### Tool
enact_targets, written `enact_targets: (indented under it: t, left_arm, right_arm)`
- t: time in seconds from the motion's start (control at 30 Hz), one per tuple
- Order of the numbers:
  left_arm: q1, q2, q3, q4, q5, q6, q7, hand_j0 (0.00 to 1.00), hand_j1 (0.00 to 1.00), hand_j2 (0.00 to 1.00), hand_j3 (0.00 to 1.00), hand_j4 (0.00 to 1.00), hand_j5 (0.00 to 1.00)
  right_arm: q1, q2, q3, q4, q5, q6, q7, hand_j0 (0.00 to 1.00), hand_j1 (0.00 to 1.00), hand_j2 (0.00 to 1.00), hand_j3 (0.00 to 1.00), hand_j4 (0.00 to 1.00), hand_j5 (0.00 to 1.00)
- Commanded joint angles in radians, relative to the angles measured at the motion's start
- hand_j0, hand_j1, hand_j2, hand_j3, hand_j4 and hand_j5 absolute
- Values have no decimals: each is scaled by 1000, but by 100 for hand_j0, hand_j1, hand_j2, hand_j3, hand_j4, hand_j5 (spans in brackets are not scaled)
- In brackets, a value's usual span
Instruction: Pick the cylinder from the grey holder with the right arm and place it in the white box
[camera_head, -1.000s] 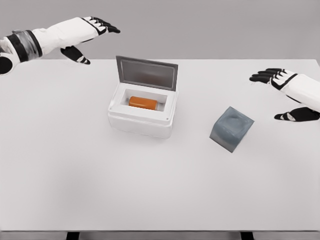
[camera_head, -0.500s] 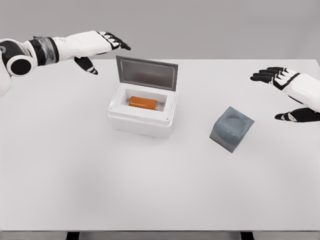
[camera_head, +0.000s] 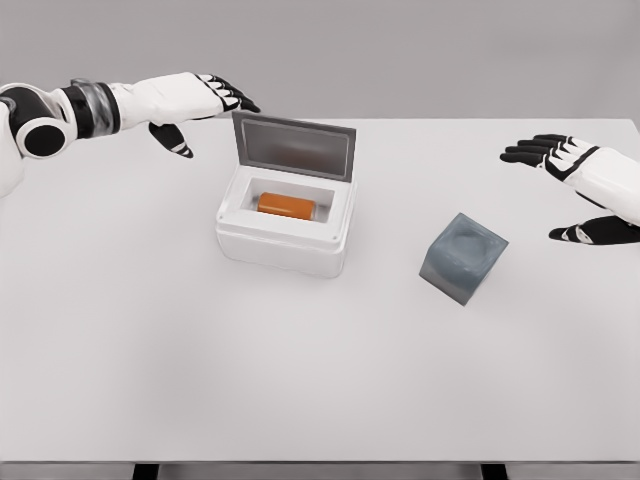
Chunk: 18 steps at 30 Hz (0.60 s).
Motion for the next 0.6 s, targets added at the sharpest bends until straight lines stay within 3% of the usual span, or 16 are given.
enact_targets:
  t: [0.0,0.57]
  left_arm:
    - [0,3,1,-4,1,1,1,100,100,100,100,100,100]
    - [2,11,-5,-13,-7,1,7,100,100,100,100,100,100]
  right_arm:
    - [0,-3,1,1,-7,3,-1,100,100,100,100,100,100]
    - [-2,0,1,1,-6,3,-1,100,100,100,100,100,100]
